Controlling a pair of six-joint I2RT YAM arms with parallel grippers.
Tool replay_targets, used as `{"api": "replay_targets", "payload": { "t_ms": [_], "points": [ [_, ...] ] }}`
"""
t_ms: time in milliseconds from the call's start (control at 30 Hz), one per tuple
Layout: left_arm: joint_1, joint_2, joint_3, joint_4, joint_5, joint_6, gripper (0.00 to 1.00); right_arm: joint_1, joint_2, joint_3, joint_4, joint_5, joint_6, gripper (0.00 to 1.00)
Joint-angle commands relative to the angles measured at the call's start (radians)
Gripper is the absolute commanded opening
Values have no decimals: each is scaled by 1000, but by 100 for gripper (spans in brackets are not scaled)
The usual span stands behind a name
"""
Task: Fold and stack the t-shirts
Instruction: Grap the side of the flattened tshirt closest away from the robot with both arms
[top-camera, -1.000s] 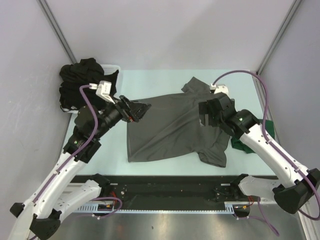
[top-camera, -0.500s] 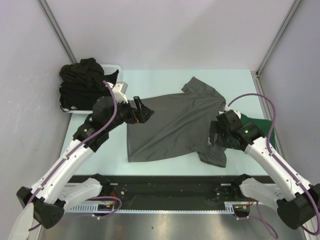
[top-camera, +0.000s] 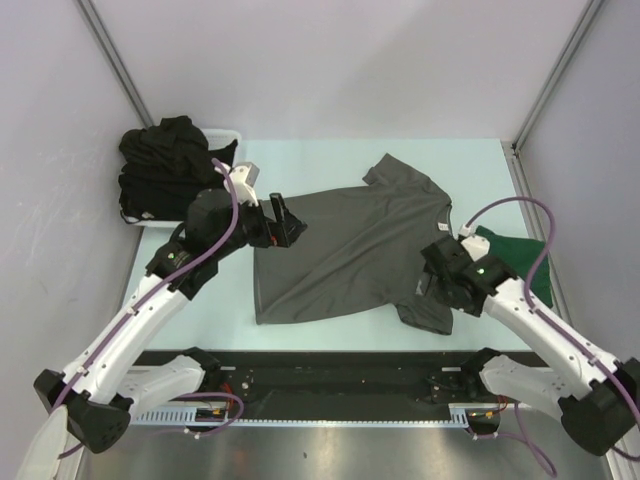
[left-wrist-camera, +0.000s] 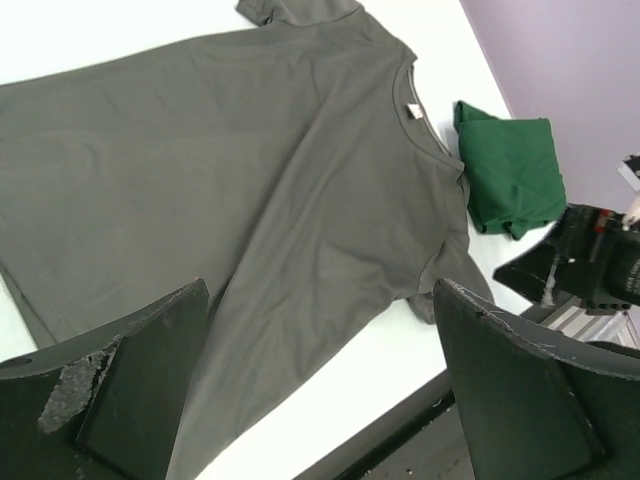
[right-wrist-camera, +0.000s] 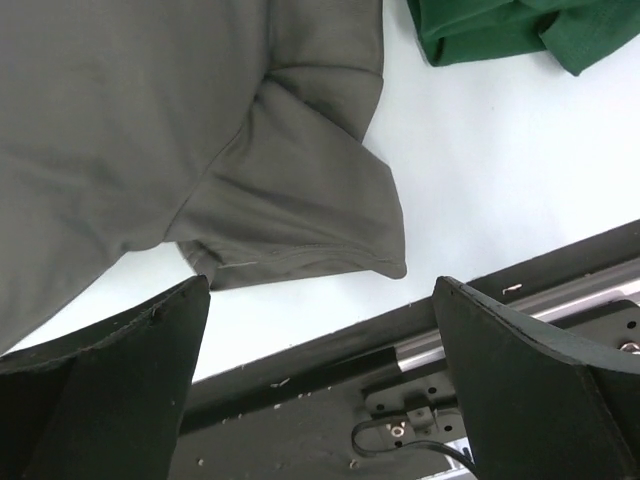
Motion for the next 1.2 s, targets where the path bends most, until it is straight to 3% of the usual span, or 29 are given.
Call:
{"api": "replay_targets", "payload": {
  "t_ms": [0,233,467,700,933,1167],
  "points": [
    [-3,-41,21,-35,3,23,100,67,56,-11,-22,159,179,100],
    [-3,-78,6,-65,20,30,99,167,75,-112,-13,216,379,100],
    [-5,-64,7,-65,44,26,100,251,37,-192,77,283,376,100],
    [-12,-43,27,-67,57,27,100,257,-184,-323,195,254,362,100],
    [-21,-40,23,-70,61,27,99,259,-198,-340,203,236,332,100],
    [-21,-43,36,-84,58,44,99,260,-201,-383,182,245,416,99]
  ]
}}
